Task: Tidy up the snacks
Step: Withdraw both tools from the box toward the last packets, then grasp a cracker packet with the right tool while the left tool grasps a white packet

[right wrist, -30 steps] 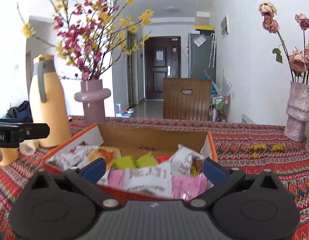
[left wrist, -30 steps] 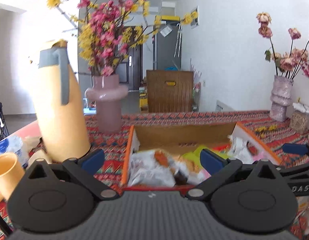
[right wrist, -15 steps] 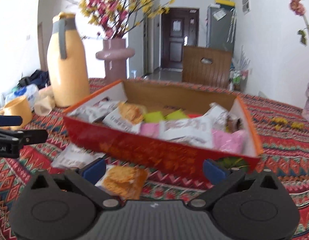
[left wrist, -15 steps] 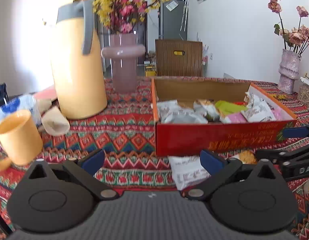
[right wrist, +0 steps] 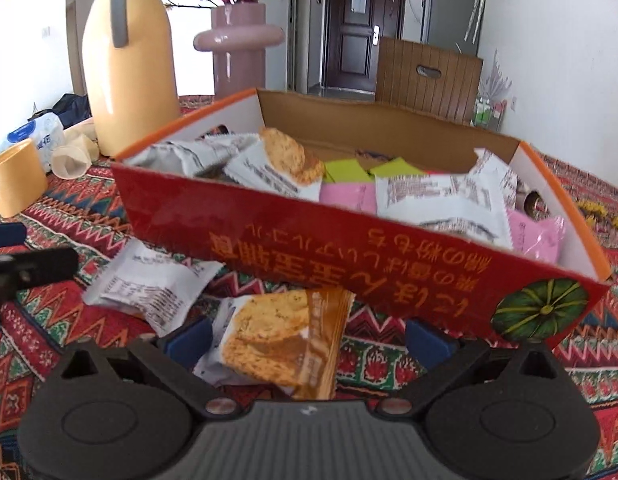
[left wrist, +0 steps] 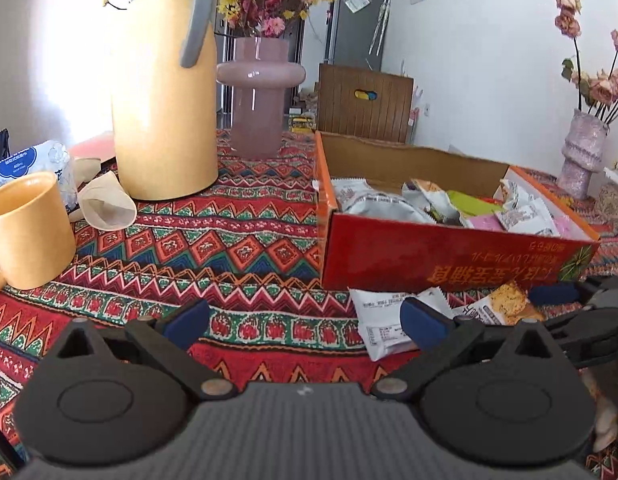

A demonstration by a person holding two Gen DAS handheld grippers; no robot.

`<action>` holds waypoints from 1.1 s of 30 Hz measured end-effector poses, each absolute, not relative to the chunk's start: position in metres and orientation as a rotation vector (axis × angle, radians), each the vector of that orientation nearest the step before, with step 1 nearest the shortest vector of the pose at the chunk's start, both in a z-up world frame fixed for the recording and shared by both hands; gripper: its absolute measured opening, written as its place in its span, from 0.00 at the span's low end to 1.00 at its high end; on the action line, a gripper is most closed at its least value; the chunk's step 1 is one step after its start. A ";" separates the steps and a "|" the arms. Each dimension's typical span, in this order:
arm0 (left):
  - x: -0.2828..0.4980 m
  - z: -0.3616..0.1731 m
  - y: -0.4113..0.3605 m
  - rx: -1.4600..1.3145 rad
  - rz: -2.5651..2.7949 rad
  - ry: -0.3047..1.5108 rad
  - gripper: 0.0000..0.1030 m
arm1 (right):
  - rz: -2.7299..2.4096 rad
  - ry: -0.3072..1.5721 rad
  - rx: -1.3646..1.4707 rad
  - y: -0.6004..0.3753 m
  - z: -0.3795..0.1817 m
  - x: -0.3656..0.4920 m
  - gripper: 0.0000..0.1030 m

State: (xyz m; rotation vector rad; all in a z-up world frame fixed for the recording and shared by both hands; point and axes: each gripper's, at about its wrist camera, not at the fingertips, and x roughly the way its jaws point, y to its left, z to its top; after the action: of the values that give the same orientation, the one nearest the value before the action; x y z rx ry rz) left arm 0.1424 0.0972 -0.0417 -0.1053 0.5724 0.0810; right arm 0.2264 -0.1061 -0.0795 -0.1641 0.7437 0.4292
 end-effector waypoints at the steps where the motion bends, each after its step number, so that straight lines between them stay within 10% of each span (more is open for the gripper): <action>1: 0.142 -0.041 0.098 -0.108 0.084 0.570 1.00 | 0.436 0.754 -0.152 -0.107 -0.080 0.228 0.99; 5: 0.142 -0.041 0.101 -0.125 0.095 0.567 1.00 | 0.447 0.740 -0.144 -0.107 -0.082 0.226 0.99; 10: 0.143 -0.041 0.103 -0.134 0.107 0.573 1.00 | 0.473 0.701 -0.144 -0.106 -0.078 0.220 0.65; 19: 0.143 -0.041 0.107 -0.151 0.125 0.574 1.00 | 0.494 0.658 -0.117 -0.121 -0.065 0.213 0.40; 33: 0.145 -0.044 0.108 -0.149 0.153 0.586 1.00 | 0.405 0.581 -0.054 -0.208 -0.051 0.197 0.35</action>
State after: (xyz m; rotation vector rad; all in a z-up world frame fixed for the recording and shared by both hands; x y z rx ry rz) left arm 0.1451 0.1085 -0.0439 -0.1490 0.5862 0.1533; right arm 0.1973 -0.2077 -0.0512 -0.0535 0.5812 0.4046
